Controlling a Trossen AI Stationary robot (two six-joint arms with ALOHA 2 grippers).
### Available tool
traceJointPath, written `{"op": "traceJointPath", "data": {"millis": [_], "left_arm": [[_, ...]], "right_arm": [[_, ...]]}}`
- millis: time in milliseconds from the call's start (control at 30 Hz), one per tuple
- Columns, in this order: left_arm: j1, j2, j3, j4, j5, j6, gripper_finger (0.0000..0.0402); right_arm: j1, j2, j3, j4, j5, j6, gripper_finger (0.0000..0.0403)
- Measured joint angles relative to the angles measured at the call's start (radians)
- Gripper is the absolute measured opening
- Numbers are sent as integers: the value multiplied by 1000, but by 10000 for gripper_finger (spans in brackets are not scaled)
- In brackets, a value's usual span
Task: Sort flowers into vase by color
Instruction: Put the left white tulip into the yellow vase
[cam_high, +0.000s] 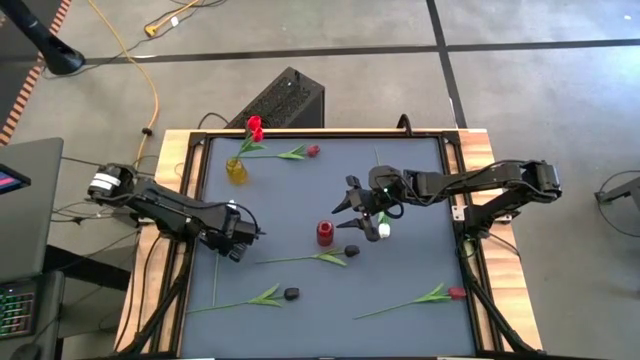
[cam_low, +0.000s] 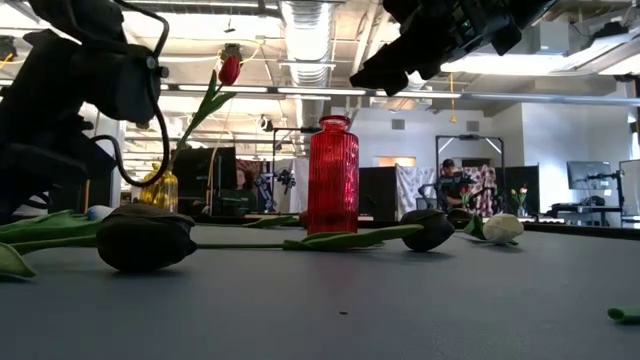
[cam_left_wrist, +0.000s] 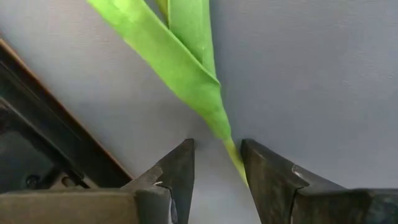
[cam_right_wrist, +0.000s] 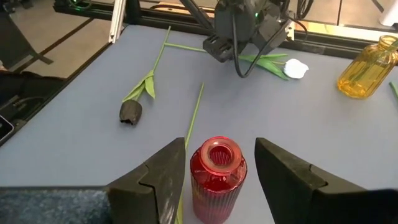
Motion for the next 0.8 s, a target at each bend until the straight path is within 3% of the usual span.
{"op": "traceJointPath", "data": {"millis": [233,533,800], "left_arm": [[-1,-33,-4,12,-9,14,118],[-2,-102,-7,54,-27,33,8],[-2,-186,-7,202,-66,125,2]], "right_arm": [[0,0,0,3,0,-7,218],[0,0,0,5,0,-8,218],[0,0,0,4,0,-8,218]]}}
